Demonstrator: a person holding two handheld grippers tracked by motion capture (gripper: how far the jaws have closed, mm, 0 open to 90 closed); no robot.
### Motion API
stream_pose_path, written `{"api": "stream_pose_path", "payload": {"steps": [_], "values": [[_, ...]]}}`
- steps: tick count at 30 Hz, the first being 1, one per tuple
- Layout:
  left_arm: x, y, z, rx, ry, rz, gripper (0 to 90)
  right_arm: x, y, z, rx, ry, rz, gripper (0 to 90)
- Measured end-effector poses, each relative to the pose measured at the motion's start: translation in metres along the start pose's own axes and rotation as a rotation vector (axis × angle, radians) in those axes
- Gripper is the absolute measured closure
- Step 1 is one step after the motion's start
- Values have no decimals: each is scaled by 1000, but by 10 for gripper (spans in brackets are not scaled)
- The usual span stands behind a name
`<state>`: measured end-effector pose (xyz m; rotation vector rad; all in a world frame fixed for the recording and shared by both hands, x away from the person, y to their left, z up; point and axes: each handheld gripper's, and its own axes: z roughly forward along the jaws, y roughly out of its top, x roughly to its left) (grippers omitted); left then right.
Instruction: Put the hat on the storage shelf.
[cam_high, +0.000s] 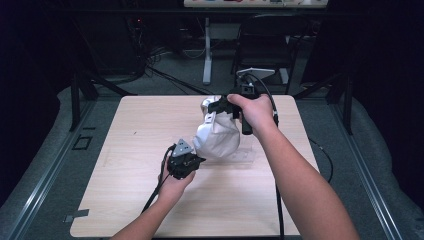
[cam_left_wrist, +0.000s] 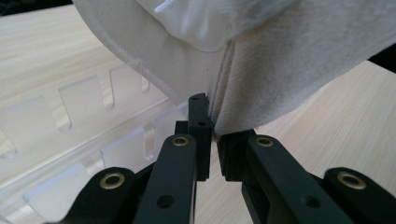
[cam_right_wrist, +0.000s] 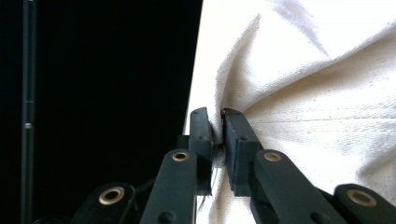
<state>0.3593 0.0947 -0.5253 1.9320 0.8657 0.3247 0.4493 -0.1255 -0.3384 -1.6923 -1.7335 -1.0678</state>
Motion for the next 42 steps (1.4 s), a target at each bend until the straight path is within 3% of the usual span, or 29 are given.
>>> {"api": "stream_pose_path", "payload": {"steps": [4,6,7,16,19,21,29,34,37,42], "values": [[2,-4,3,15,1,-9,856,-4,0,3,-5,-19,3,826],[1,-8,7,42,12,0,856,-8,-1,6,1,-74,-6,822],[0,-12,8,32,7,-14,856,-10,-2,7,2,-82,-6,823],[0,-11,7,30,16,-15,847,-13,-2,6,0,-76,-11,788],[1,-12,4,13,-4,-44,764,-11,-3,4,-6,-72,-20,768],[1,-11,2,12,-5,-42,730,-11,-3,4,-5,-72,-20,769],[7,-16,-24,-4,-13,-53,612,-2,-7,4,-10,-61,-35,742],[16,-24,-44,-16,18,-40,562,5,-12,-6,-37,-110,-87,683],[24,-31,-57,-13,33,-36,557,5,-14,-10,-46,-108,-99,669],[37,-41,-72,-11,64,-68,543,6,-20,-21,-50,-126,-117,643]]}}
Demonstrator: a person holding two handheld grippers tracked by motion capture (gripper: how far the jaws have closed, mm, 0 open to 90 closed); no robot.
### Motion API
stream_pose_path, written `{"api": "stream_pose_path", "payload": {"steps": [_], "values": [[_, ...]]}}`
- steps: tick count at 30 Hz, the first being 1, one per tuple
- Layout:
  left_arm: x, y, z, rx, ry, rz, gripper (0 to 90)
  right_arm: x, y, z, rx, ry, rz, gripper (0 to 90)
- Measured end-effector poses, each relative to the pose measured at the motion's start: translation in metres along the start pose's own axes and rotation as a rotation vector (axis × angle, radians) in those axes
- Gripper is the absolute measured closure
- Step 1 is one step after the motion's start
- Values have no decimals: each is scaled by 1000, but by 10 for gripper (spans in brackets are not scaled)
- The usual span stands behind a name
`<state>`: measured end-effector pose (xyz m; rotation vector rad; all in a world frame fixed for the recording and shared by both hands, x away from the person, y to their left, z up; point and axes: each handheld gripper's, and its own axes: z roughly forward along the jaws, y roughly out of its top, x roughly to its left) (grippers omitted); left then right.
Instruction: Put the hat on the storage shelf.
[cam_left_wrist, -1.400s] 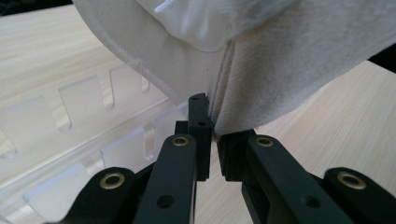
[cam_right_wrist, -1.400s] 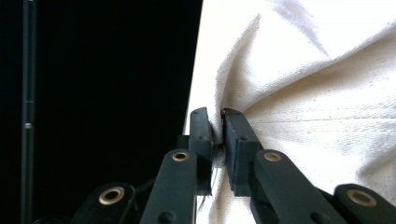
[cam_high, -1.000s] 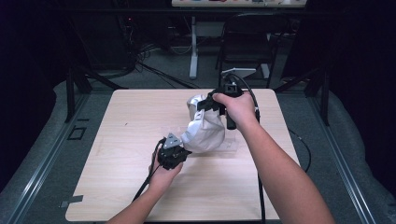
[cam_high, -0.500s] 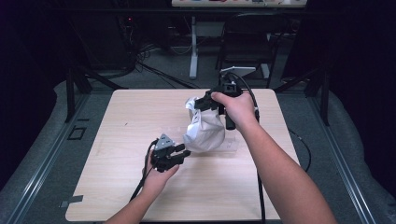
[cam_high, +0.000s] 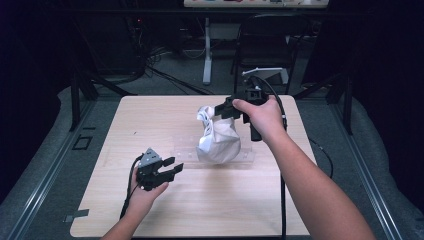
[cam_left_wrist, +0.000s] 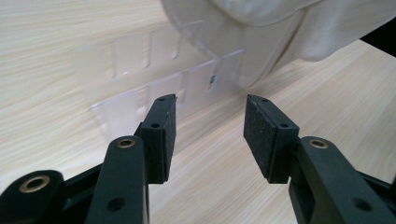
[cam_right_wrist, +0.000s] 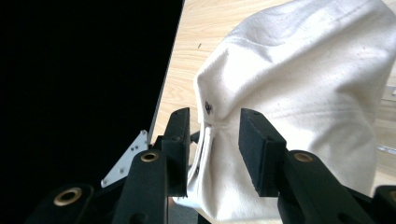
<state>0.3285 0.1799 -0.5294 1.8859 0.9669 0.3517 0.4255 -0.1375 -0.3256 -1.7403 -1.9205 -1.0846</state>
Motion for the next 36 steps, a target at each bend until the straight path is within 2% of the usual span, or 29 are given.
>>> {"api": "stream_pose_path", "payload": {"steps": [3,6,7,11,12,14,16,17,18,19,20,21,22,24,25,26,29,31,32,33,36], "values": [[9,-10,-5,29,18,-10,537,-5,-6,-10,-9,-12,-25,629],[12,-14,-6,39,24,-11,529,-11,-12,-15,-22,-31,-22,623],[15,-17,-8,49,33,-12,527,-15,-15,-18,-17,-38,-34,621],[19,-20,-12,55,35,-25,524,-29,-26,-25,-25,-45,-32,599],[20,-22,-13,49,38,-33,524,-29,-26,-25,-25,-45,-32,599],[22,-23,-14,47,40,-40,523,-40,-36,-32,-45,-58,-51,578],[24,-24,-13,45,42,-43,523,-44,-40,-33,-58,-62,-54,569],[25,-25,-12,51,45,-37,523,-54,-50,-36,-75,-68,-72,551],[25,-25,-12,51,45,-37,523,-54,-50,-36,-75,-68,-72,551],[25,-26,-10,61,49,-27,523,-63,-59,-37,-83,-87,-84,540],[25,-26,-10,61,49,-27,523,-63,-59,-37,-83,-87,-84,540],[26,-26,-10,65,50,-20,523,-70,-66,-39,-94,-115,-107,534],[26,-27,-10,63,49,-24,523,-70,-66,-39,-94,-115,-107,534],[26,-27,-9,63,53,-35,523,-79,-73,-38,-107,-136,-115,526],[28,-28,-9,65,53,-35,523,-90,-81,-34,-108,-152,-121,524],[28,-28,-9,65,53,-35,523,-90,-81,-34,-108,-152,-121,524],[28,-29,-8,61,59,-44,522,-102,-91,-29,-109,-149,-123,524],[29,-30,-8,62,62,-32,521,-112,-102,-22,-122,-151,-131,525],[29,-30,-8,62,62,-32,521,-112,-102,-22,-122,-151,-131,525],[29,-30,-7,66,65,-29,521,-120,-110,-15,-121,-155,-146,530],[29,-30,-7,66,65,-21,522,-126,-118,-9,-102,-158,-135,540]]}}
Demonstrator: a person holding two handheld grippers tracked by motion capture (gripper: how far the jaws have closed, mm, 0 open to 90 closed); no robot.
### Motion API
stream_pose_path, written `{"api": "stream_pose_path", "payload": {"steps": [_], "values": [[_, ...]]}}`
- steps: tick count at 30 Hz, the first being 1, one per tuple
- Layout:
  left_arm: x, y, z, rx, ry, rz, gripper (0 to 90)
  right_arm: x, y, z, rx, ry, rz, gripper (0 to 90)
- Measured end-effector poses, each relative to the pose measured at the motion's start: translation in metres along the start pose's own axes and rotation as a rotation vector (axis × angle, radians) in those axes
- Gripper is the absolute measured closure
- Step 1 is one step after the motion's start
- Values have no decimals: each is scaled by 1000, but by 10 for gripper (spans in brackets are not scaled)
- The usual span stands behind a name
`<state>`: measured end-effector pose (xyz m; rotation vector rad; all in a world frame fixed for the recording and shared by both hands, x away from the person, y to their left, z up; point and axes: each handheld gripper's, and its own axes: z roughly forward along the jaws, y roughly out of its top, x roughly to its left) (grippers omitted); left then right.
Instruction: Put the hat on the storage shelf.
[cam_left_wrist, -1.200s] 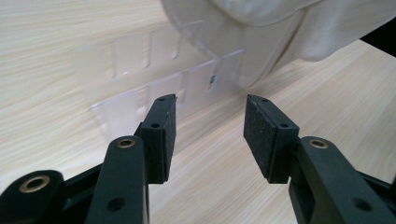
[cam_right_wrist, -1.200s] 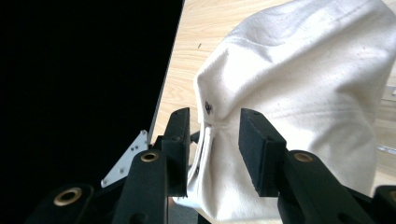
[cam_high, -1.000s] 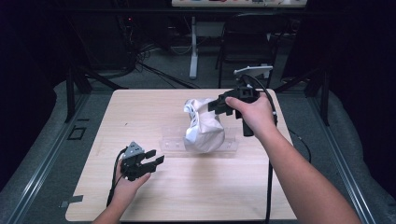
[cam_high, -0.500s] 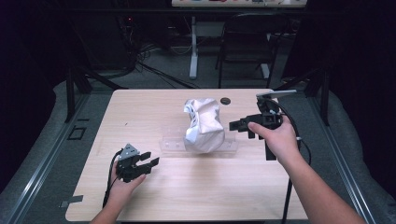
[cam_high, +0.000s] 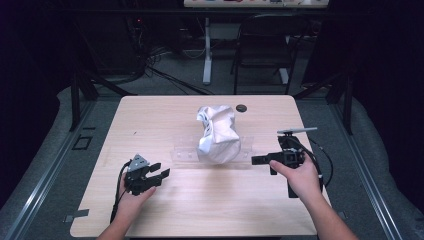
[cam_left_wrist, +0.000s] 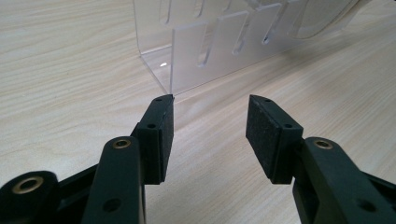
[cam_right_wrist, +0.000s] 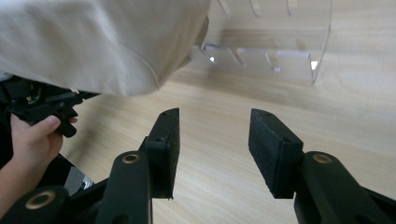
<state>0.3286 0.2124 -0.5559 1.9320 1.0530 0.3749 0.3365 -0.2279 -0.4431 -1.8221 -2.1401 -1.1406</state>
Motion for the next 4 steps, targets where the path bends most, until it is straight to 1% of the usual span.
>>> {"api": "stream_pose_path", "payload": {"steps": [1,3,4], "values": [[0,0,0,-4,-3,-2,523,-6,-11,7,-3,-3,-6,540],[-2,0,0,-10,-6,6,524,-10,-19,12,-16,-13,-6,540],[-2,0,0,-10,-6,6,523,-10,-19,12,-16,-13,-6,540]]}}
